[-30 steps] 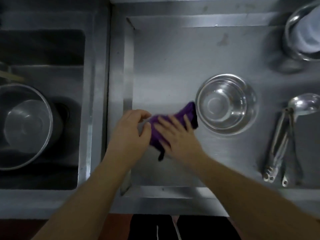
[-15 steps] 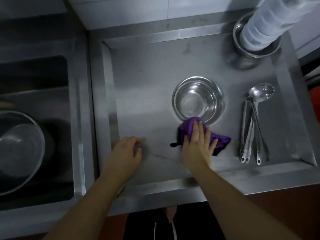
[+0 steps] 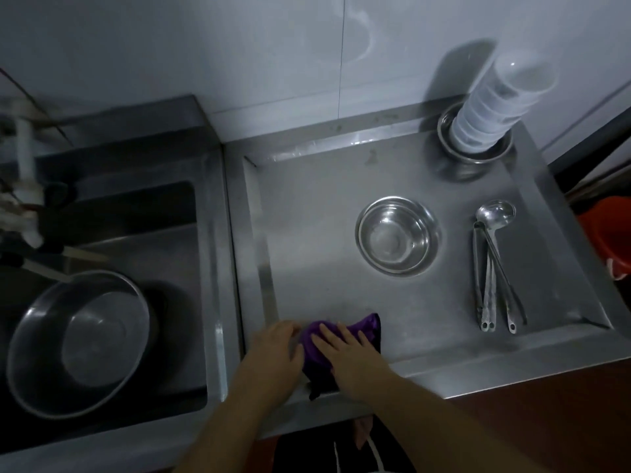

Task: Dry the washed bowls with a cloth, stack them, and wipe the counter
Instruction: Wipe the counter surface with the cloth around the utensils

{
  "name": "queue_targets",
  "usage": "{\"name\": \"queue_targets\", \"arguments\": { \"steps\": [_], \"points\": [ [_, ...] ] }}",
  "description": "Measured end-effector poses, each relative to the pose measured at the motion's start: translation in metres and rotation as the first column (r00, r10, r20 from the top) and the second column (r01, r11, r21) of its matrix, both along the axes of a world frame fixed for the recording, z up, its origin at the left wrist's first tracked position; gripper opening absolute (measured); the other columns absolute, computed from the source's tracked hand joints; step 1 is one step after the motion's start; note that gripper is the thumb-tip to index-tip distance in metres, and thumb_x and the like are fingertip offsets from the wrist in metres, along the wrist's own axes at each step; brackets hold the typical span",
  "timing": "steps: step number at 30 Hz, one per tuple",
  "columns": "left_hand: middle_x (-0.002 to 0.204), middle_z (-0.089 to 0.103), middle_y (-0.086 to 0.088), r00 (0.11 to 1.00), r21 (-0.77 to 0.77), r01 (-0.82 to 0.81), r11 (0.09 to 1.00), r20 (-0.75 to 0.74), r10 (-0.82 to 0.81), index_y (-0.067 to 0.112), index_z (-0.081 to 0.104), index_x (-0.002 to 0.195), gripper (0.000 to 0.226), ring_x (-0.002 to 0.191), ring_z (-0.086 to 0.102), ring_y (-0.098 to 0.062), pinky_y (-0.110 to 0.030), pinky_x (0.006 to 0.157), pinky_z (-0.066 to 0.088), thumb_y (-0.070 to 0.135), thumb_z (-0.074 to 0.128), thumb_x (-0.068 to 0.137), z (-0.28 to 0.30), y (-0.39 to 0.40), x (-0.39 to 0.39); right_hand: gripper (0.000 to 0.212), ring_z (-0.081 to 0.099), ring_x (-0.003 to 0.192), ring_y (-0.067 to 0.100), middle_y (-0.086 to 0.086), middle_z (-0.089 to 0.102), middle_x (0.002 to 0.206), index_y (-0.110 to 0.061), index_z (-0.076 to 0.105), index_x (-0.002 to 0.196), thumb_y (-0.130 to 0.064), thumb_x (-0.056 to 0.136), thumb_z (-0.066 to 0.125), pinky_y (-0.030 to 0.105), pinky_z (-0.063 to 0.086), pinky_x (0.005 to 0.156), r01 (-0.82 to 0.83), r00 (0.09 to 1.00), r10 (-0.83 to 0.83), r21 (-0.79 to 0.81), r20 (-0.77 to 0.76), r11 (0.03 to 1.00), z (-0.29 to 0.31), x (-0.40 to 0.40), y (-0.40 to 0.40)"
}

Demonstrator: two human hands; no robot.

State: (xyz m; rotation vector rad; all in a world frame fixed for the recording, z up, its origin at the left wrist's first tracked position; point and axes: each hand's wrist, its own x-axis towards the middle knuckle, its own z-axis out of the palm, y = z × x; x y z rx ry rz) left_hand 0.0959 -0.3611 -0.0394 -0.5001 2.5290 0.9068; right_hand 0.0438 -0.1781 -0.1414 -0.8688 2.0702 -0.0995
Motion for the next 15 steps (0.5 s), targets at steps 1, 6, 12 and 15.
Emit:
{"name": "queue_targets", "arguments": {
  "steps": [1, 6, 12, 15],
  "points": [
    [0.131, 0.058, 0.006, 1.0, 0.002, 0.008, 1.0, 0.015, -0.008, 0.024, 0.059, 0.138, 0.034, 0.117, 0.056, -0.011, -0.028, 0.103, 0.047, 0.03, 0.055, 0.105, 0.003, 0.001, 0.005, 0.079, -0.006, 0.164, 0.027, -0.012, -0.012, 0.177, -0.04, -0.003, 0.168, -0.024, 0.108, 0.046, 0.056, 0.005, 0.129, -0.015, 1.0, 0.015, 0.014, 0.004, 1.0, 0.006, -0.005, 0.002],
    [0.129, 0.061, 0.009, 0.996, 0.042, 0.035, 0.999, 0.079, -0.038, 0.03, 0.059, 0.135, 0.031, 0.107, 0.059, -0.006, -0.023, 0.094, 0.048, 0.031, 0.056, 0.104, -0.002, 0.005, 0.027, 0.083, 0.02, 0.158, 0.03, -0.005, 0.004, 0.178, -0.033, 0.005, 0.169, -0.014, 0.102, 0.049, 0.047, 0.035, 0.122, 0.046, 0.997, -0.045, 0.018, -0.066, 0.999, 0.018, -0.009, 0.029],
    [0.152, 0.055, 0.002, 0.976, 0.129, 0.006, 0.992, 0.217, -0.034, 0.025, 0.045, 0.155, 0.055, 0.133, 0.056, -0.017, -0.022, 0.108, 0.041, 0.03, 0.06, 0.102, -0.042, 0.035, 0.036, 0.06, 0.048, 0.136, 0.025, 0.001, 0.051, 0.147, -0.024, 0.039, 0.154, -0.027, 0.096, 0.054, 0.038, 0.033, 0.11, 0.19, 0.938, -0.16, 0.069, -0.307, 0.979, 0.01, -0.006, 0.07],
    [0.145, 0.06, -0.002, 0.979, 0.146, -0.126, 0.981, 0.177, 0.1, 0.025, 0.044, 0.153, 0.057, 0.126, 0.06, -0.019, -0.023, 0.097, 0.043, 0.023, 0.065, 0.099, -0.057, 0.053, 0.027, 0.043, 0.052, 0.127, 0.027, 0.003, 0.057, 0.136, -0.023, 0.052, 0.136, -0.025, 0.093, 0.058, 0.041, 0.036, 0.106, 0.222, 0.95, -0.198, 0.078, -0.243, 0.972, 0.011, -0.013, 0.073]
  ]
}}
